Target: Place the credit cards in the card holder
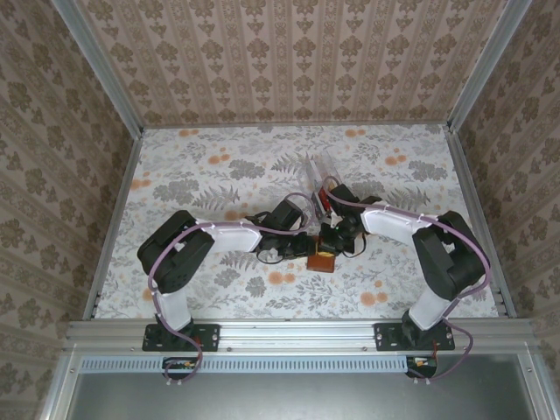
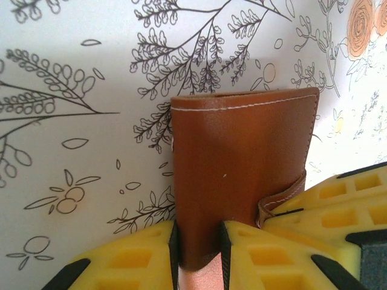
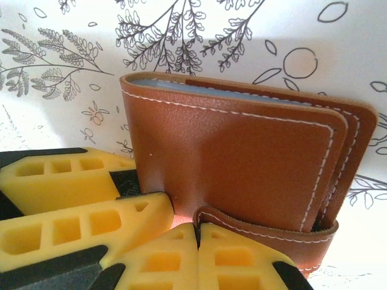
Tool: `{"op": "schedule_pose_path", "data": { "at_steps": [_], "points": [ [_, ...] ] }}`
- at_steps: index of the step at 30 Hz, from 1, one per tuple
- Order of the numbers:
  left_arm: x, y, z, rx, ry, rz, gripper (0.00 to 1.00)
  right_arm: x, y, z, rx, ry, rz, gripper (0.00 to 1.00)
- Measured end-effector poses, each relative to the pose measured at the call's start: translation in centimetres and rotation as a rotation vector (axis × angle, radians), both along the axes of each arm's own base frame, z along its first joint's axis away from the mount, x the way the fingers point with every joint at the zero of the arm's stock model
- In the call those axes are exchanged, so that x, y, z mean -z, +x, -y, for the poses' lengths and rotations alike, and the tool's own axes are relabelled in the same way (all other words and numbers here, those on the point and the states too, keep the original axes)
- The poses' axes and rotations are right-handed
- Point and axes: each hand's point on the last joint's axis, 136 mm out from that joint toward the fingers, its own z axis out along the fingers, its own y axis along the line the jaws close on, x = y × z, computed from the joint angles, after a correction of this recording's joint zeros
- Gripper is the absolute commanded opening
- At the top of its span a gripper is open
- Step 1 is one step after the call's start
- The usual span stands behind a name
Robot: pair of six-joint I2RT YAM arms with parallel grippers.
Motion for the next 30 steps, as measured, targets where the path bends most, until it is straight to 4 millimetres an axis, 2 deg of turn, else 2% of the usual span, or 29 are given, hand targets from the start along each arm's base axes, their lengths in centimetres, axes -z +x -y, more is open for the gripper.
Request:
{"op": "schedule_pose_path", "data": {
  "at_steps": [7, 15, 24, 30],
  "points": [
    [0.0, 0.0, 0.0, -0.001, 0.0, 0.001, 0.25, -0.2, 0.0, 0.1, 0.01, -0.02, 0.005, 0.0],
    [-0.1, 0.2, 0.2, 0.0, -0.017, 0.013, 0.24, -2.4, -0.1, 2.0, 0.027, -0.088, 0.069, 0.0],
    [-0.2, 0.2, 0.3, 0.001, -0.026, 0.019, 0.25, -1.0, -0.4, 1.9, 0.01, -0.106, 0.031, 0.0],
    [-0.2, 0.2, 0.4, 0.002, -0.028, 0.018, 0.25, -0.7, -0.4, 1.7, 0.006, -0.102, 0.025, 0.0]
  ]
}}
